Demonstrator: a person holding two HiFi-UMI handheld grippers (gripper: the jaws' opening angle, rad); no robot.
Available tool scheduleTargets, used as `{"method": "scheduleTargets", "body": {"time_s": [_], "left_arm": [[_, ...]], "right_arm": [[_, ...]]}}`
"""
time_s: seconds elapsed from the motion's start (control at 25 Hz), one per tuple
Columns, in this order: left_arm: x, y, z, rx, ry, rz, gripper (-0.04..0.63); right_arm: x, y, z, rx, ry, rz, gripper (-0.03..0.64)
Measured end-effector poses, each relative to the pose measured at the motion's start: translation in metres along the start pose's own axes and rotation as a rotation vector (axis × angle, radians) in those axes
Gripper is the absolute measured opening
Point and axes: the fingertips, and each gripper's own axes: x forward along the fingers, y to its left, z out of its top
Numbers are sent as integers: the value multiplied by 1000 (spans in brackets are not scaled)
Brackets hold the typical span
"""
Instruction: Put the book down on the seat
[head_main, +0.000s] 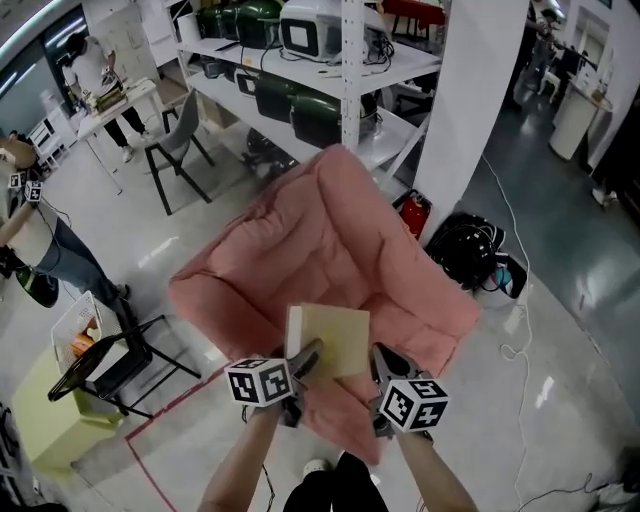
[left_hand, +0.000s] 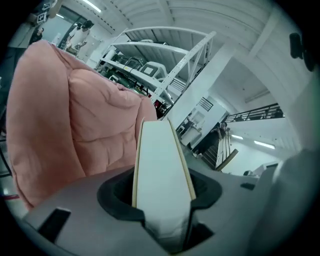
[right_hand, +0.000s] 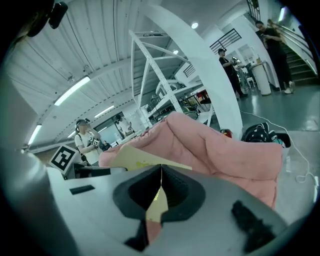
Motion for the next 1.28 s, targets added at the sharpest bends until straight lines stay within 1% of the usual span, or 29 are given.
{"method": "scheduleTargets", "body": {"time_s": [0.12,0.24,0.32,0.48,0.68,0.84,0.92,1.0,1.04,1.08,1.12,1.2,1.28], "left_arm": [[33,20,-11,2,57,6,232],[66,41,-19,-22,102,3,232],[84,55,-25,-22,128,17,232],[110,84,-38,-11,176,64,232],[136,117,-59,-44,251,102,233],[144,141,-73,-56,296,180,235],[144,152,-75,-79,301,223,239],[141,162,-72,-103,282,271,247],[139,164,-70,-109,269,286,272],[136,165,-69,-114,257,286,315],[133,163,-67,-116,248,277,329],[124,157,-62,-106,230,267,339],[112,151,-52,-81,199,276,344]], "right_arm": [[23,-15,-10,22,16,8,12],[43,-30,-20,55,22,10,12],[55,-39,-27,71,28,7,12],[74,-53,-36,86,35,11,12],[87,-63,-37,68,25,0,12],[91,-62,-43,76,29,11,12],[92,-63,-43,66,28,5,12],[91,-64,-44,61,31,0,12],[91,-63,-44,61,32,0,12],[90,-61,-43,60,32,0,12],[89,-59,-41,56,28,0,12],[85,-54,-36,48,21,4,12],[81,-48,-31,47,15,9,12]]}}
